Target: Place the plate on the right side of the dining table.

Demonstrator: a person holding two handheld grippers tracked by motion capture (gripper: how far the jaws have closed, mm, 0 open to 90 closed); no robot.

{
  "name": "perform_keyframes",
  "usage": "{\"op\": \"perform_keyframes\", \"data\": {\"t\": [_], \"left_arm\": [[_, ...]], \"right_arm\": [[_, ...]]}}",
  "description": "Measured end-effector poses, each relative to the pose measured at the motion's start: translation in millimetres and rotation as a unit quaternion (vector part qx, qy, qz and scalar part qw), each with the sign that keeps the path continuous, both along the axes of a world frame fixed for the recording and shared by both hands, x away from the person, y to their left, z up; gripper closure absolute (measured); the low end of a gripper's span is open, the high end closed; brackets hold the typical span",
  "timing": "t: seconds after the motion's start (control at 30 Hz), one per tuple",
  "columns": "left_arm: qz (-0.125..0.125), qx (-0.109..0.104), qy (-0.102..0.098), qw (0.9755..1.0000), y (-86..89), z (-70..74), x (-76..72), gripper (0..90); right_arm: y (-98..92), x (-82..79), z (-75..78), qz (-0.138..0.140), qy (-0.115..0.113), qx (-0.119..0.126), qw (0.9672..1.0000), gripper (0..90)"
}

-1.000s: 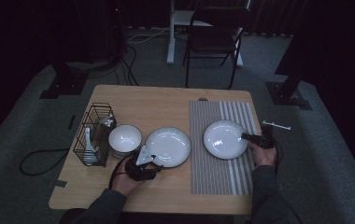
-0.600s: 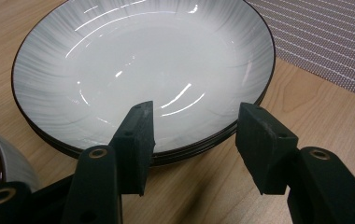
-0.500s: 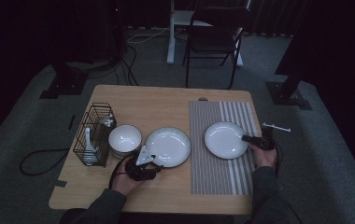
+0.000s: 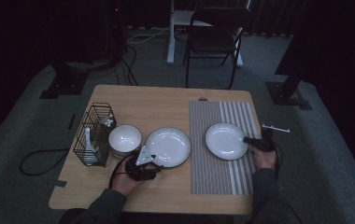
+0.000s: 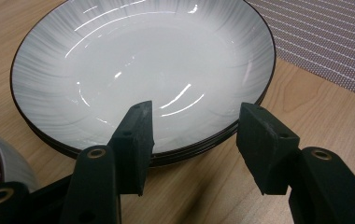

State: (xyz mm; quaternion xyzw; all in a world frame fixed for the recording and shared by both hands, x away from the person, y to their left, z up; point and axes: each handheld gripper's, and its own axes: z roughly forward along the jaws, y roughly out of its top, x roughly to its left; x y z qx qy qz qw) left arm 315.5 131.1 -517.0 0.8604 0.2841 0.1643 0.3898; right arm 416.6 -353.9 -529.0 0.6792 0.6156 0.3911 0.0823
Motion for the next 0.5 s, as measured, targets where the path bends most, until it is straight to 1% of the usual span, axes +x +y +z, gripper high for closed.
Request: {"op": "perform_keyframes", "data": {"t": [0.17,0.23,0.37,0.5], "left_arm": [[-0.002,0.0,-0.001,1.0,-0.2,-0.5,0.0,46.3],[-0.001,-0.002,-0.001,1.0,-0.5,-0.8,-0.2,45.3],[0.001,-0.003,-0.001,1.0,-0.7,-1.0,-0.3,44.8],[0.0,-0.001,-0.003,1.0,-0.7,-0.6,-0.8,44.6]], "right_arm": [[1.4,-2.6,4.4,0.001,-0.007,-0.021,0.9997,85.9],[2.6,-3.9,6.6,0.003,-0.01,-0.036,0.9993,85.0],[5.5,-6.7,11.3,0.002,-0.018,-0.068,0.9975,79.4],[4.5,-10.4,16.5,-0.002,-0.031,-0.08,0.9963,69.9]]}}
